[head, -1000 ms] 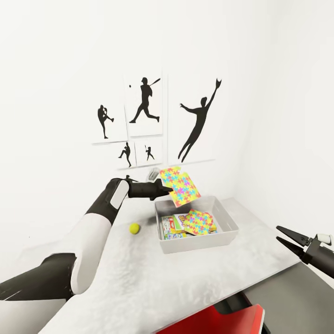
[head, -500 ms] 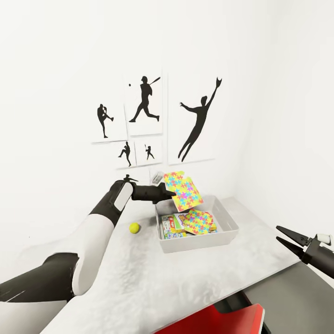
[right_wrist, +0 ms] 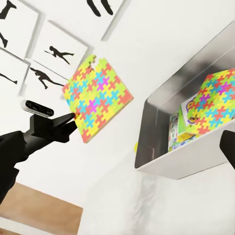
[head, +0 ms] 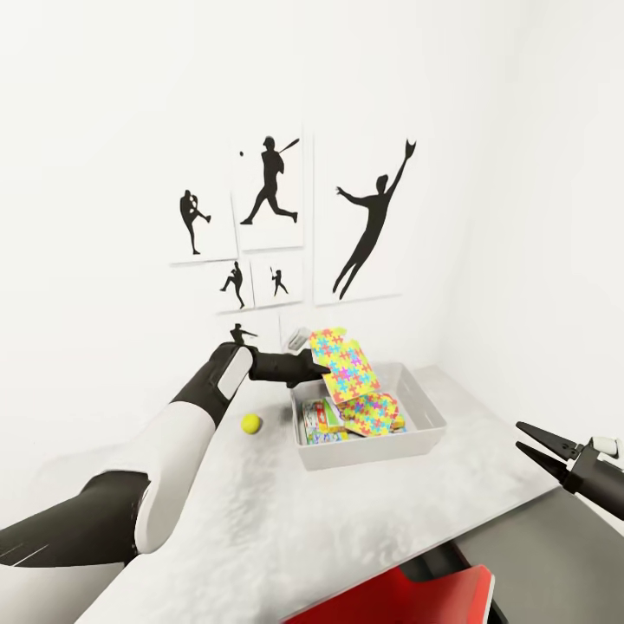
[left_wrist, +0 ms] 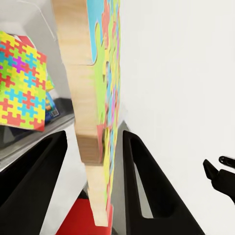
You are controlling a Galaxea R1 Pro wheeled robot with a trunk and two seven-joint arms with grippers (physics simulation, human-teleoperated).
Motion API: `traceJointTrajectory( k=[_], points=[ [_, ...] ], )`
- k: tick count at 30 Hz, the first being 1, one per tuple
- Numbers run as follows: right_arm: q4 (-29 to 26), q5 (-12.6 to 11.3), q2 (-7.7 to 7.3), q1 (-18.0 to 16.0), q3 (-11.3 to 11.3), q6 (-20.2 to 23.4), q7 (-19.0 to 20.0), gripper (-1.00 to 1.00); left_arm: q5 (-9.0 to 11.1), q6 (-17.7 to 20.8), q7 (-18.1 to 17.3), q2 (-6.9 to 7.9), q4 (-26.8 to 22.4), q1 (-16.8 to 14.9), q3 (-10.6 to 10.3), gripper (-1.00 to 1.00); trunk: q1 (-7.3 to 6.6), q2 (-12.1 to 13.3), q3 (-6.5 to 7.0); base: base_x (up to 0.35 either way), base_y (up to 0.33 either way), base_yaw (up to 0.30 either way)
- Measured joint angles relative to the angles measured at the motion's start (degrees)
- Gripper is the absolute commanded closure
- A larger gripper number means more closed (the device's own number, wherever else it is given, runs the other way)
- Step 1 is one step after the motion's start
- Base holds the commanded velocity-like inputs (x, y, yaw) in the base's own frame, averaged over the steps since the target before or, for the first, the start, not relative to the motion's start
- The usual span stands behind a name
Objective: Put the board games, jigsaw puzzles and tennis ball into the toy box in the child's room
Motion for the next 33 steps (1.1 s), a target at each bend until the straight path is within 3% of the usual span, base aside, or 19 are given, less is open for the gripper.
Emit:
traceJointTrajectory(
  k=[8, 22, 28, 33],
  points=[
    [0.0, 0.0, 0.0, 0.0, 0.1, -0.1, -0.1, -1.0, 0.1, -0.2, 1.2, 0.0, -0.2, 0.0, -0.2, 1.0, 0.0, 0.0, -0.76, 0.0, 0.0, 0.0],
    [0.1, 0.0, 0.0, 0.0, 0.1, -0.1, -0.2, -1.0, 0.6, -5.2, 1.9, 0.0, -2.1, 0.0, 0.0, 1.0, 0.0, 0.0, -2.08, 0.0, 0.0, 0.0],
    [0.1, 0.0, 0.0, 0.0, 0.0, -0.1, -0.2, -1.0, 1.0, -5.7, 1.9, 0.01, -2.3, 0.0, 0.3, 1.0, 0.0, 0.0, -2.65, 0.0, 0.0, 0.0],
    [0.0, 0.0, 0.0, 0.0, 0.1, -0.1, -0.2, -1.0, 3.5, -5.7, 1.9, 0.01, -2.8, 0.0, 0.4, 1.0, 0.0, 0.0, -3.13, 0.0, 0.0, 0.0]
  ],
)
